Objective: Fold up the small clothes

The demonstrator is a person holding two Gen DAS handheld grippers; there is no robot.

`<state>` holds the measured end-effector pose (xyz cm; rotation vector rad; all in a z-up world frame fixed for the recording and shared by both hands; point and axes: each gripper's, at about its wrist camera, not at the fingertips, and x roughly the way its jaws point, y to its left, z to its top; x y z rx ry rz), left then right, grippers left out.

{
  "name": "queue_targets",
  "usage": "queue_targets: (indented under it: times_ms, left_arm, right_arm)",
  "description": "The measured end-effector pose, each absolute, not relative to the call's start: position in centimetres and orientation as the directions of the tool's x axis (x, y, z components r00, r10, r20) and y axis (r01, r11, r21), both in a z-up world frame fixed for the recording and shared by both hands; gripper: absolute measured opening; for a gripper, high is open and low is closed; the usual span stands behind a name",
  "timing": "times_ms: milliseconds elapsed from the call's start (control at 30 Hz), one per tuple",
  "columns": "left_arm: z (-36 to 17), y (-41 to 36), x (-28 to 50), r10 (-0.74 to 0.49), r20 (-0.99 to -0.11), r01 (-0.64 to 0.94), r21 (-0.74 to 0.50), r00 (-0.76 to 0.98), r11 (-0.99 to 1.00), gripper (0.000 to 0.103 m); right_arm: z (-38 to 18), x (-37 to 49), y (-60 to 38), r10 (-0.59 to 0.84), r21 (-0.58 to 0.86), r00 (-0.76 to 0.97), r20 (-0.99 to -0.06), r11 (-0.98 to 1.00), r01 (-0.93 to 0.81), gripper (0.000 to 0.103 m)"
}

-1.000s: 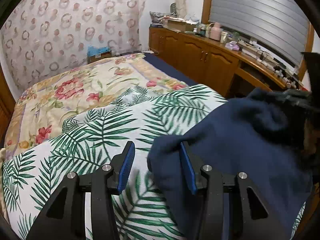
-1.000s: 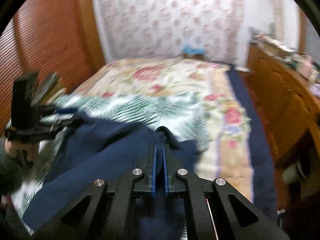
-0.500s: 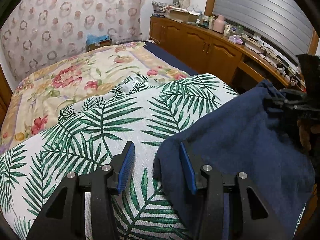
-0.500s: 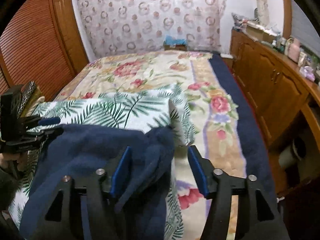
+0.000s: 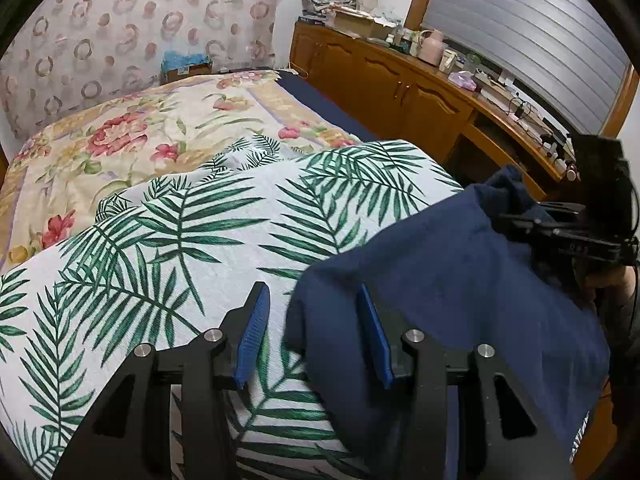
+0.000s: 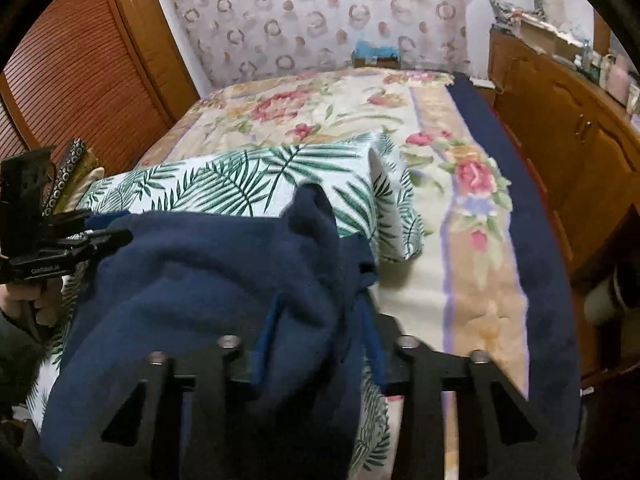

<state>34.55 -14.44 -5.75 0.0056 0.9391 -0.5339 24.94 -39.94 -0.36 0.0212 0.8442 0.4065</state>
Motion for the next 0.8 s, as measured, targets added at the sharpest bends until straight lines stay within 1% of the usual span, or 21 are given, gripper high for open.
queue_targets:
  times_ms: [67, 133, 167, 200, 433, 667, 800]
  left_arm:
    - [-5.7, -14.8, 34.4, -0.434, -0.77, 0.457, -0.21, 0.467, 0.864, 0.036]
    - [-5.5, -15.2, 34.0, -0.424, -0.771, 0.467, -0.187, 0.476, 0.864, 0.024]
    - [-5.2, -15.3, 33.8, -0.415, -0.769, 0.466, -0.174, 0.485, 0.868, 0.012]
    - [-4.8, -15.3, 33.5, -0.407, -0.766, 0.465, -0.16, 0.498, 0.871, 0.01]
    - [-0.6, -14.6, 30.4, -0.445, -0.685, 0.491, -0.145, 0.576, 0.859, 0.008]
    - [3.4, -14.2, 25.1, -0.483, -0.599, 0.526, -0.119, 0.638, 0.842, 0.008]
    - [4.4, -14.2, 23.0, -0.478, -0.575, 0.533, -0.084, 0.664, 0.842, 0.008]
  right_arm:
    - [-0.3, 24.1, -39.3, 0.349, 0.153, 0.606, -0.715, 0.924, -0.352, 0.011]
    - [-0.1, 23.4, -38.9, 0.345, 0.132, 0.623, -0.702, 0.923, -0.362, 0.01]
    - [0.0, 23.0, -38.8, 0.347, 0.129, 0.628, -0.696, 0.922, -0.366, 0.01]
    - [0.2, 22.6, -38.8, 0.355, 0.131, 0.636, -0.685, 0.919, -0.372, 0.01]
    - [2.1, 19.2, -38.9, 0.378, 0.106, 0.71, -0.594, 0.912, -0.396, 0.009]
    - [2.7, 14.9, -39.6, 0.368, 0.062, 0.759, -0.538, 0.915, -0.4, 0.009]
    - [2.8, 12.9, -39.6, 0.347, 0.038, 0.774, -0.53, 0.922, -0.386, 0.009]
